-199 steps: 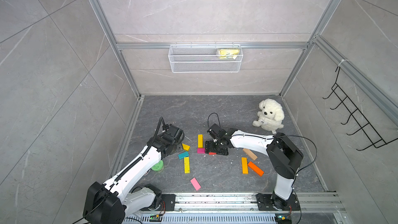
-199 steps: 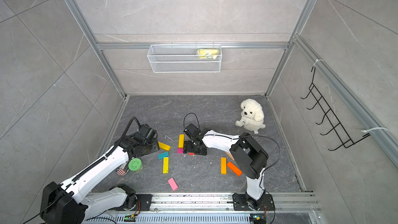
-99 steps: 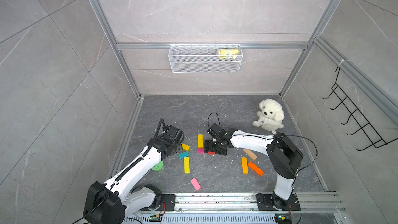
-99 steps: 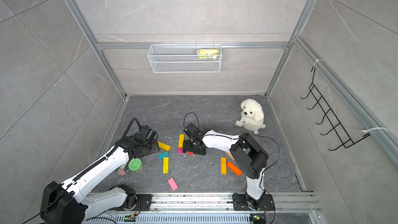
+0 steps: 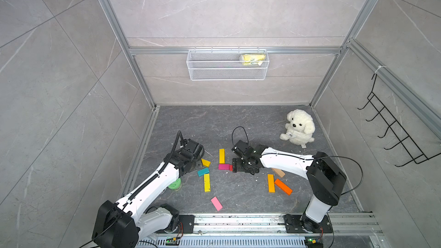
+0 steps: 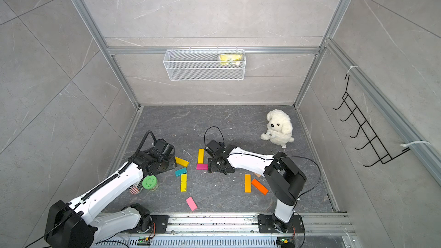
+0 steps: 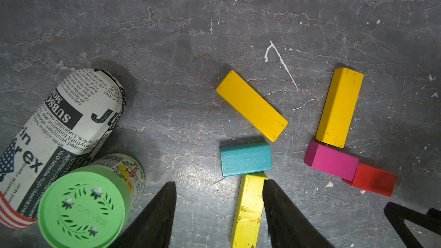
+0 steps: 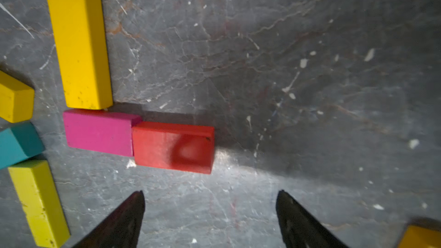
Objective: Assemble the letter h with building blocks
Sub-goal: Assemble the building block at the center of the board.
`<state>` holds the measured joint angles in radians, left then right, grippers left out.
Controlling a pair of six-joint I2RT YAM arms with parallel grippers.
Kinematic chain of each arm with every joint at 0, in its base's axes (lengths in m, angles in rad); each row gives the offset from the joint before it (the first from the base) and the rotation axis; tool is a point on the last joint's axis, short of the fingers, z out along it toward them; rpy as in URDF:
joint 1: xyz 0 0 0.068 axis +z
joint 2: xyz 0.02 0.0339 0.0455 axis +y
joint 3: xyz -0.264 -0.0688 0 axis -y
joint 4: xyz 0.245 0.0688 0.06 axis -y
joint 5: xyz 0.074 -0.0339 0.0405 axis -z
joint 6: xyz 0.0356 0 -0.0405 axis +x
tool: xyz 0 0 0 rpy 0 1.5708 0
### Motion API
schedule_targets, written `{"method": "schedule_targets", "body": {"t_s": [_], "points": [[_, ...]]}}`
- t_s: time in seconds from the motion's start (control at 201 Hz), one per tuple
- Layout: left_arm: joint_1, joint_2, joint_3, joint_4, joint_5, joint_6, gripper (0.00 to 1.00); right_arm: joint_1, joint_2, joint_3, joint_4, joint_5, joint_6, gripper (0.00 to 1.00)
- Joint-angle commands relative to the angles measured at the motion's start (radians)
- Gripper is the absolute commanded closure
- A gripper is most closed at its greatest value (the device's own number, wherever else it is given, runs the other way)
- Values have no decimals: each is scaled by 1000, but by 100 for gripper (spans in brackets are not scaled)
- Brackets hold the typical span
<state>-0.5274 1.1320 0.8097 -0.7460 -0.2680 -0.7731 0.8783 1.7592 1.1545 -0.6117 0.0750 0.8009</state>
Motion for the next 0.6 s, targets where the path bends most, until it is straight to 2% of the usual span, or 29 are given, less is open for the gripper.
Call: {"method": "schedule_targets", "body": {"t_s": [0.0,0.194,0.408,0.508,0.592], "points": [[4,11,-25,28,18,-3,37,37,4,-15,-56,90,-41,11],[-22,30,-67,48,86,-34,37,61,50,14,-66,108,-35,11],[-164,85,-92,34,141,-48,33,68,26,32,-77,97,-35,11],[-249,169,-64,25,171,-41,26,68,-19,27,-101,114,-28,11],[-295,249,-27,4,174,-37,26,68,-56,24,-117,118,-25,11]]}}
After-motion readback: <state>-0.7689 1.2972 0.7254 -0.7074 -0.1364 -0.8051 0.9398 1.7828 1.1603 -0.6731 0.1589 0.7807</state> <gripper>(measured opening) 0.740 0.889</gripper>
